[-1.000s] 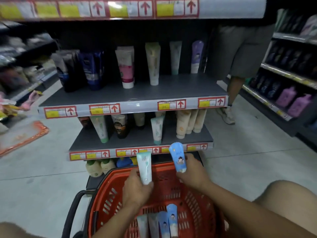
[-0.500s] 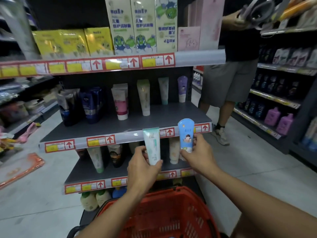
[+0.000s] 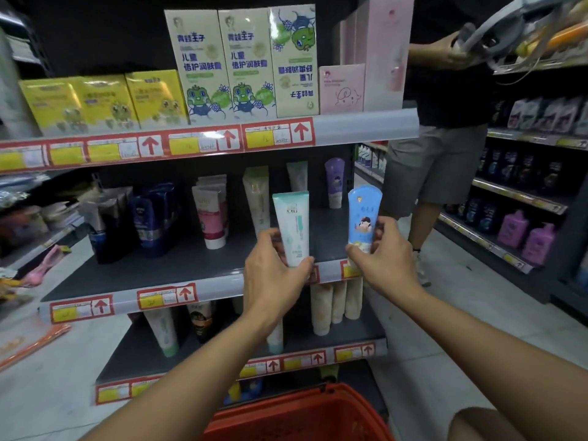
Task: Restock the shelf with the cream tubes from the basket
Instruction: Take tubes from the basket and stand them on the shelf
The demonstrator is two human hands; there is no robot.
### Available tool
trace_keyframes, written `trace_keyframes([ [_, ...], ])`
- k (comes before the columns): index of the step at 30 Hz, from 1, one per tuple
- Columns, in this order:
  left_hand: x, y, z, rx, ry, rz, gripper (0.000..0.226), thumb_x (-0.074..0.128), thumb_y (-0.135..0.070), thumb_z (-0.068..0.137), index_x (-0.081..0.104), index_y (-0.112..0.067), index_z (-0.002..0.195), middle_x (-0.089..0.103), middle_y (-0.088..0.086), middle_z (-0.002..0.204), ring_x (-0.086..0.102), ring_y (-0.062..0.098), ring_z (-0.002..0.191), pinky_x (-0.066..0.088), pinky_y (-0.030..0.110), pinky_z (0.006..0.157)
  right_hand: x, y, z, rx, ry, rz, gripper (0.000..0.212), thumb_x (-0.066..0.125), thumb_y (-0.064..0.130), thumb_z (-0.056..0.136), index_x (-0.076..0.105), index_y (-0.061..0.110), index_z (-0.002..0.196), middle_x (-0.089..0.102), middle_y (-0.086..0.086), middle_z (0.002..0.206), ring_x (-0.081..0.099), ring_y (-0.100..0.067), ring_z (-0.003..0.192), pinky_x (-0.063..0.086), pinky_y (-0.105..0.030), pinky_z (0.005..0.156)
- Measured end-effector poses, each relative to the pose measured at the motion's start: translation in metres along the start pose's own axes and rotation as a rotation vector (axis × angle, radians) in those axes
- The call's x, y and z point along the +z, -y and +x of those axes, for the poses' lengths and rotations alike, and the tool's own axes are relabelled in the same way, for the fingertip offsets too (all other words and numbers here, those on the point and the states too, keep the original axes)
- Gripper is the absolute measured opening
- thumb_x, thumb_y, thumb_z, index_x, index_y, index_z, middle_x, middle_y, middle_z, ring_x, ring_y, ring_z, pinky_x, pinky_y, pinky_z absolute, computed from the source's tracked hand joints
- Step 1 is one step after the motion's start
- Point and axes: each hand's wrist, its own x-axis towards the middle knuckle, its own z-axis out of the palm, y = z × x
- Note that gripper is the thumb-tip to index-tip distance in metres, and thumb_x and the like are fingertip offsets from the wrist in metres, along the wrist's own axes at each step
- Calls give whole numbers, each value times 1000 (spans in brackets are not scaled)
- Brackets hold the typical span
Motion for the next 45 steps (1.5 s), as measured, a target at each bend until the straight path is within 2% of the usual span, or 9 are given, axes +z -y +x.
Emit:
trace_keyframes([
  [4, 18, -7, 29, 2, -3, 32, 63, 89, -39, 79, 51, -27, 128, 69, -7, 118, 68, 9, 104, 49, 13, 71, 9, -5, 25, -10, -11, -42, 60, 81, 41, 75, 44, 32, 122, 65, 11, 112, 69, -14, 96, 62, -45, 77],
  [14, 66, 6, 68, -76, -29, 79, 60, 91, -39, 75, 48, -26, 116, 70, -4, 110, 70, 18, 100, 57, 33, 79, 32, -22, 58, -29, 2, -98, 62, 83, 38, 75, 41, 35, 121, 65, 7, 111, 67, -15, 96, 60, -44, 75],
  [19, 71, 12, 67, -102, -1, 106, 61, 89, -46, 74, 51, -25, 117, 70, -4, 115, 69, 18, 103, 52, 30, 76, 32, -26, 57, -48, 21, -207, 64, 83, 46, 70, 50, 21, 120, 61, 0, 109, 61, -20, 100, 57, -41, 78],
  [23, 72, 14, 67, -99, 60, 208, 52, 83, -43, 79, 57, -23, 120, 72, 1, 118, 70, 25, 107, 50, 31, 73, 34, -34, 54, -45, 19, -443, 59, 65, 66, 68, 67, 21, 106, 57, -1, 99, 61, -23, 92, 57, -40, 71],
  [27, 73, 8, 78, -167, 102, 266, 53, 85, -46, 76, 58, -24, 116, 72, 0, 113, 70, 27, 104, 57, 37, 76, 35, -34, 66, -1, 75, -498, 55, 66, 66, 71, 73, 22, 104, 62, -3, 95, 63, -23, 88, 57, -38, 71],
  [32, 81, 6, 101, -223, 146, 334, 62, 89, -47, 74, 58, -22, 123, 70, 3, 121, 68, 28, 110, 58, 40, 80, 41, -27, 93, 146, 207, -453, 53, 74, 63, 65, 72, 21, 97, 70, -1, 93, 67, -23, 82, 59, -36, 69],
  [36, 93, 11, 120, -227, 138, 381, 64, 89, -46, 74, 57, -20, 123, 69, 6, 125, 67, 29, 113, 58, 42, 81, 52, -27, 117, 183, 236, -462, 49, 81, 54, 73, 69, 19, 106, 71, -4, 99, 69, -25, 91, 59, -38, 75],
  [40, 106, 19, 142, -227, 144, 397, 68, 89, -44, 77, 55, -18, 129, 66, 7, 134, 65, 30, 121, 56, 41, 83, 68, -30, 139, 187, 251, -451, 57, 79, 54, 76, 65, 20, 120, 71, -7, 110, 68, -28, 99, 52, -34, 70],
  [45, 121, 33, 169, -228, 133, 379, 73, 89, -43, 75, 53, -17, 133, 64, 7, 137, 64, 31, 125, 57, 42, 91, 81, -40, 166, 180, 249, -412, 58, 74, 52, 81, 62, 15, 123, 68, -10, 115, 67, -31, 103, 48, -33, 70],
])
